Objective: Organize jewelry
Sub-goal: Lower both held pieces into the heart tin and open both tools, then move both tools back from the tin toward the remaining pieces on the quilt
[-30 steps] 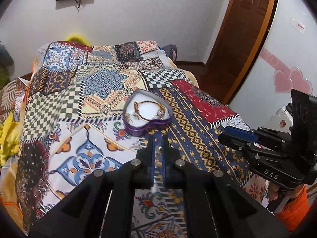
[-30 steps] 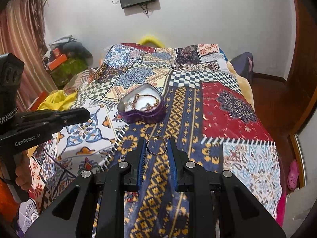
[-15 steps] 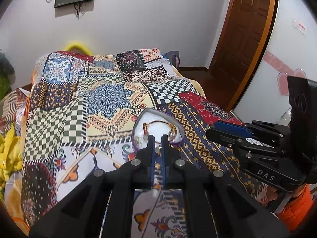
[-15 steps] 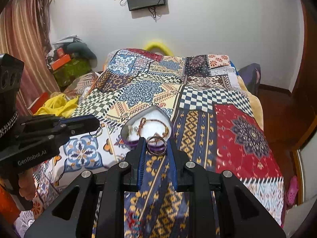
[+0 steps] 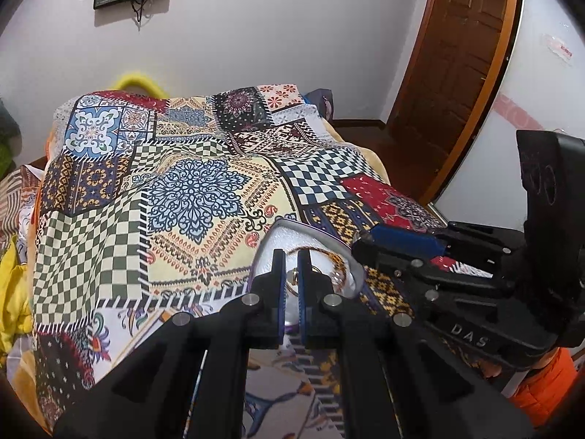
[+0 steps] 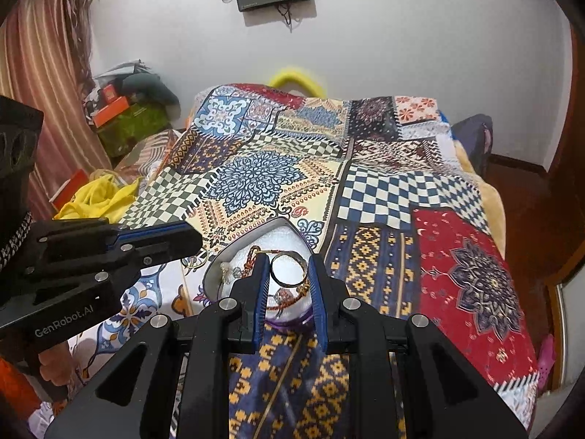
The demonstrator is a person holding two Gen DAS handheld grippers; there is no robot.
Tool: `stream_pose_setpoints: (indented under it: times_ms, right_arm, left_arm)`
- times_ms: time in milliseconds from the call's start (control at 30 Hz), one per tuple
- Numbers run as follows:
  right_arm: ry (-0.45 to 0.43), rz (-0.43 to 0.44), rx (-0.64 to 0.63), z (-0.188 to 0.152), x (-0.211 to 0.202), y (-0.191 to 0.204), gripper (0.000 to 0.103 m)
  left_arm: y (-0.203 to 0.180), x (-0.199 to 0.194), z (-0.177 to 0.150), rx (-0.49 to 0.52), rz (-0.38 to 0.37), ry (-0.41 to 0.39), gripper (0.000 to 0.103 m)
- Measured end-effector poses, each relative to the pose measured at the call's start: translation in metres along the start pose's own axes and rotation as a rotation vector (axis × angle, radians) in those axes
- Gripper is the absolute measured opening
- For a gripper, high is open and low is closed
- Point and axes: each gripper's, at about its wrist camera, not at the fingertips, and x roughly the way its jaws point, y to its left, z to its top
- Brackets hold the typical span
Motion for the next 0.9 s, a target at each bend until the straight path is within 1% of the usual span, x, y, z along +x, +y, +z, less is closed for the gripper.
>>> stream_pose_setpoints:
  times_ms: [267, 533, 833, 900]
  right_arm:
    - [0.053, 0.022, -0.027, 0.001, 0.022, 0.001, 0.02]
    - [0.071, 0.021, -0.057, 0.001, 0.029, 0.004, 0.02]
    - [0.079, 0.013, -0.078, 0.001, 0.031, 0.007, 0.02]
    - [0.086, 0.009, -0.079, 0.001, 0.031, 0.007, 0.02]
  left_arm:
    - [0.006, 0.022, 0.007, -0.013, -0.019, 0.029, 0.004]
    - [0.011, 0.039, 0.009, -0.033, -0.036, 0.063, 0.004]
    - [0.014, 0.04, 0.009, -0.041, -0.038, 0.066, 0.004]
    - [0.014, 0.038, 0.009, -0.04, -0.037, 0.067, 0.006]
